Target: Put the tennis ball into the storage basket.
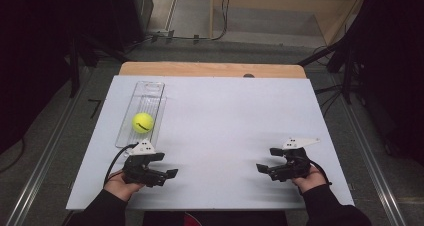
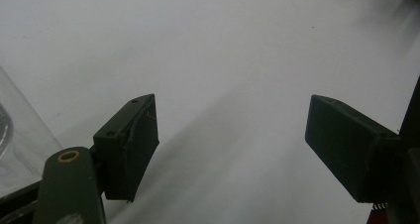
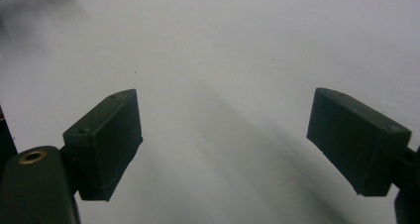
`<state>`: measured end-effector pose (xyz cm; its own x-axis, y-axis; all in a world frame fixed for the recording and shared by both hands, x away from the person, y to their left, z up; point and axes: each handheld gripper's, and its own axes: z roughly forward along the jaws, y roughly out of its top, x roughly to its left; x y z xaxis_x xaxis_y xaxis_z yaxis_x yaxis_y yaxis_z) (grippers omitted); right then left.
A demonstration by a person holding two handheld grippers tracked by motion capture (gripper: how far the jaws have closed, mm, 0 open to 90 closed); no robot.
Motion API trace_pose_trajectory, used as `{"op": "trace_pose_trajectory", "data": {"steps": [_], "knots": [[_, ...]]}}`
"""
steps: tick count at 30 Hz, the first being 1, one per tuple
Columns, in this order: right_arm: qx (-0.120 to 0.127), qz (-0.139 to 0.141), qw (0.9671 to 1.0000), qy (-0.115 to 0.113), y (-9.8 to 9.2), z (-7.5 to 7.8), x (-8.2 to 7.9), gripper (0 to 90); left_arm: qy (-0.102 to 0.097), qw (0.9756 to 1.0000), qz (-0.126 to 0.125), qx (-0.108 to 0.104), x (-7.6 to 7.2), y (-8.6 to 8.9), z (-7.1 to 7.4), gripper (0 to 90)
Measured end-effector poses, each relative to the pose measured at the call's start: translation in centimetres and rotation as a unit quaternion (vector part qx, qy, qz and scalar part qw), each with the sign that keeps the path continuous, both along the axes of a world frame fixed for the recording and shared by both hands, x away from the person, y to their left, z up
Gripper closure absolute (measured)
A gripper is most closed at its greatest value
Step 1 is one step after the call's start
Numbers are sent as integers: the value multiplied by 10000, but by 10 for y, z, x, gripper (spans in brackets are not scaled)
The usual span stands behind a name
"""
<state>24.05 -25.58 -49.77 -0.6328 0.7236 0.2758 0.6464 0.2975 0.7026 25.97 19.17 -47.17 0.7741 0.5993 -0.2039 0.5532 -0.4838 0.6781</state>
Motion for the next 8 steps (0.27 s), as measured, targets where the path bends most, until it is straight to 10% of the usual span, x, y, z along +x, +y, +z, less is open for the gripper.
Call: {"op": "trace_pose_trajectory", "data": {"steps": [8], "knots": [[-13, 14, 10000, 16, 0, 0, 0, 119, 9, 10000, 6, 9, 0, 0, 0, 214]]}}
